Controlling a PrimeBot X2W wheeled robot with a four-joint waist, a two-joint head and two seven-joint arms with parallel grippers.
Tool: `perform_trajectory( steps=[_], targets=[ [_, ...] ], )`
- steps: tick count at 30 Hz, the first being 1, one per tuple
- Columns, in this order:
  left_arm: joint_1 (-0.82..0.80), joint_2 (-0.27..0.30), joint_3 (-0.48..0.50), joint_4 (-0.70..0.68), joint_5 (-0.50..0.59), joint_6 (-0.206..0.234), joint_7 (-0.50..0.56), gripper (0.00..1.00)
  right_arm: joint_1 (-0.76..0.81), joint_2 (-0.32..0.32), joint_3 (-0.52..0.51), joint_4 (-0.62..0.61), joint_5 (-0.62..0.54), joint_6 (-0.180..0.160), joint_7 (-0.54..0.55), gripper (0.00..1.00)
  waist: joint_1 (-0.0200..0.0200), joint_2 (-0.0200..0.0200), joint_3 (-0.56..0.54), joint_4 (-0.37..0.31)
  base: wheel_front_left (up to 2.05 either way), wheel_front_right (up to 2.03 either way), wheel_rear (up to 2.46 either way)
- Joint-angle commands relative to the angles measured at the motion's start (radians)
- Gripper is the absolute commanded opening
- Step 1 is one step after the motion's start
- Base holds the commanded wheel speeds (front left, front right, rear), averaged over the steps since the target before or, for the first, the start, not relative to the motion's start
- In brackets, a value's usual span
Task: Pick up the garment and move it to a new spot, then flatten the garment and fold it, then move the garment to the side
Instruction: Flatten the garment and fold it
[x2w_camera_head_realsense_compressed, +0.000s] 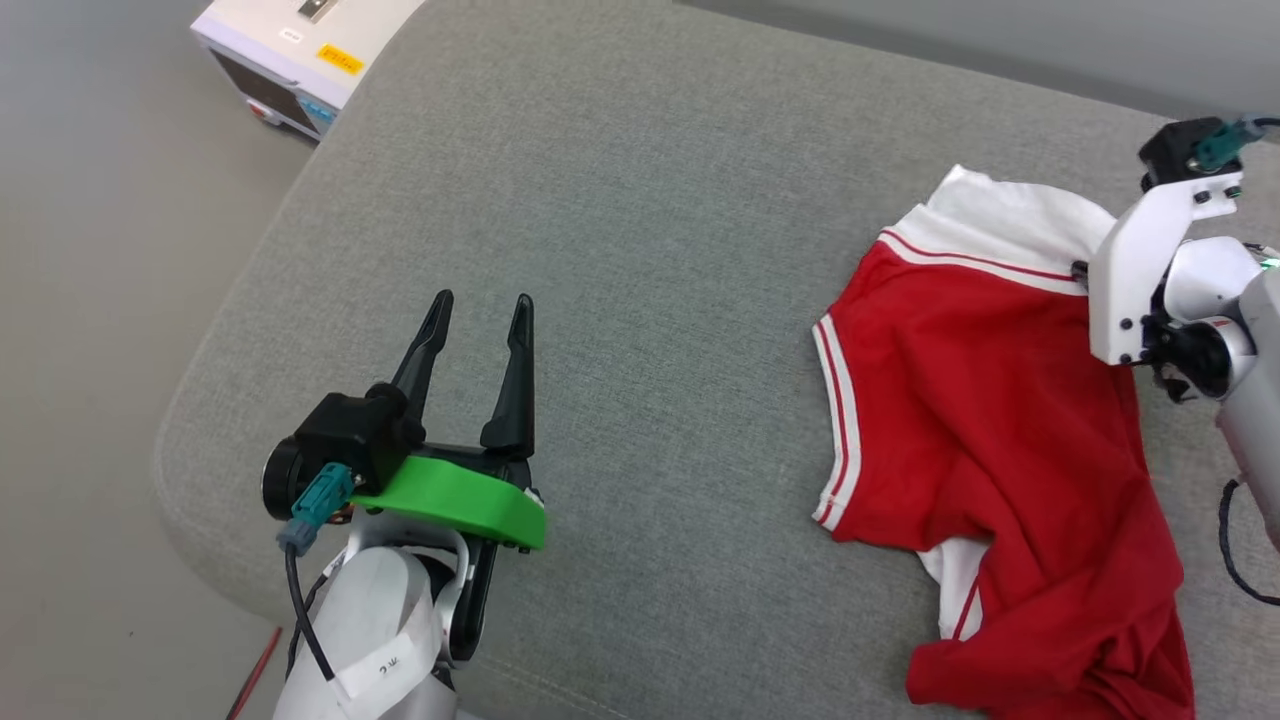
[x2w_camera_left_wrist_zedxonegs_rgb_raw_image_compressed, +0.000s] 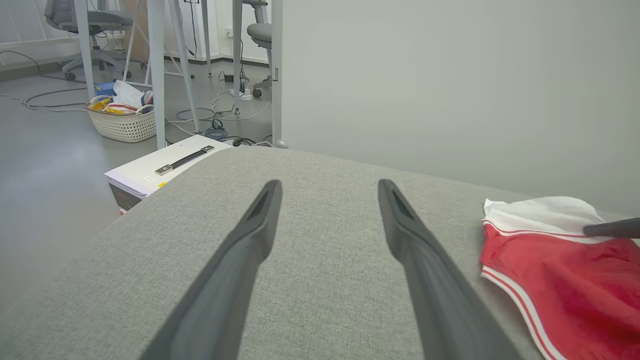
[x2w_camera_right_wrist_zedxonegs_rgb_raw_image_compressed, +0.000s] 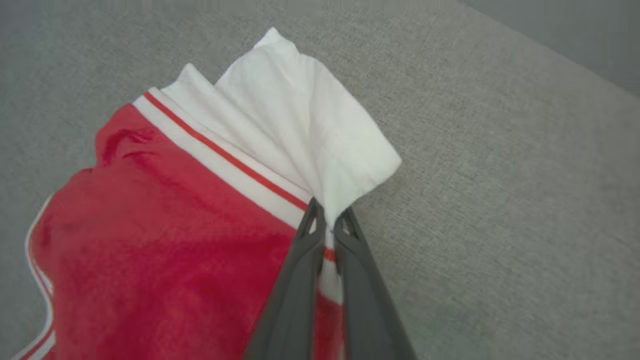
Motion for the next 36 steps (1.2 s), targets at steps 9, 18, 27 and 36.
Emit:
perform_trajectory(
  steps=[9,18,27,36],
  targets=[
    [0.054,0.012,0.043,0.015,0.036,-0.006,-0.006,1.0,0.18,-0.086,-0.104,-0.104,0.002,-0.001,-0.113,0.0,0.0,0.0,-0.094,-0.168,0.0,0.0,0.0],
    [0.102,0.034,0.063,0.028,0.039,0.002,-0.006,1.0,0.566,-0.043,-0.385,-0.251,-0.061,-0.001,-0.162,0.0,0.0,0.0,-0.128,-0.254,0.0,0.0,0.0],
    [0.122,0.05,0.057,0.034,0.036,0.009,0.012,1.0,0.881,0.19,-0.671,-0.497,-0.202,-0.001,-0.119,1.0,0.0,0.0,-0.152,-0.267,0.0,0.0,0.0],
    [0.137,0.058,0.045,0.039,0.028,0.009,0.032,1.0,0.906,0.327,-0.781,-0.723,-0.366,-0.001,-0.343,1.0,0.0,0.0,-0.184,-0.246,0.0,0.0,0.0]
  ],
)
